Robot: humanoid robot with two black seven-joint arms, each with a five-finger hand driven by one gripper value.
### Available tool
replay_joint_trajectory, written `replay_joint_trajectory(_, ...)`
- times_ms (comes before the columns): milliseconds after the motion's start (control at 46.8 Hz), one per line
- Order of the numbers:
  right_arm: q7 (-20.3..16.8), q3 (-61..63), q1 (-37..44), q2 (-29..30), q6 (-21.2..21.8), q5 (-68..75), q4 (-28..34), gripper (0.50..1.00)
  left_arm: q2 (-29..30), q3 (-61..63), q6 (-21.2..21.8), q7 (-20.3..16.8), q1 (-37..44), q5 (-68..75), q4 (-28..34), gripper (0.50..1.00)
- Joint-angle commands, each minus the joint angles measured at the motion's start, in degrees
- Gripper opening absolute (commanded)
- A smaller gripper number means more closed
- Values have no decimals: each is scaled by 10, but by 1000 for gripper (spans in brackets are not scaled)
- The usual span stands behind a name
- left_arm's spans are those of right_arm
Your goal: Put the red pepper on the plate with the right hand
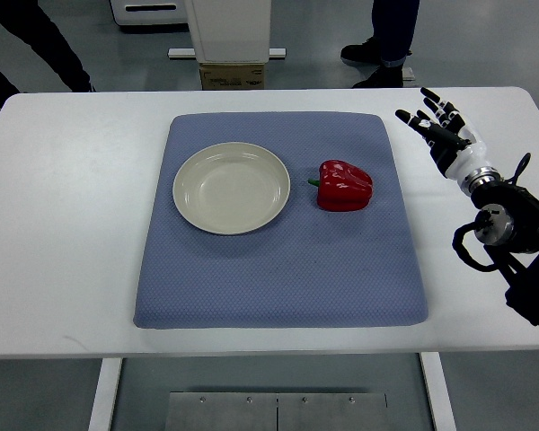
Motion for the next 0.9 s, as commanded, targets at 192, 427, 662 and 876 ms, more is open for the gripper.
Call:
replay_joint_trajectory(192,0,1,6,3,0,0,-8,1000,0,-1,0,0,0,0,0,1000)
replay_joint_trajectory(427,0,-1,5,8,0,0,-11,1000,0,0,0,0,0,0,0,1000)
replay_joint_trajectory(662,0,-2,3,9,1,0,-10,1000,0,-1,0,0,0,0,0,1000)
replay_joint_trajectory(876,0,-1,6,9,1,0,-9,1000,0,-1,0,0,0,0,0,1000)
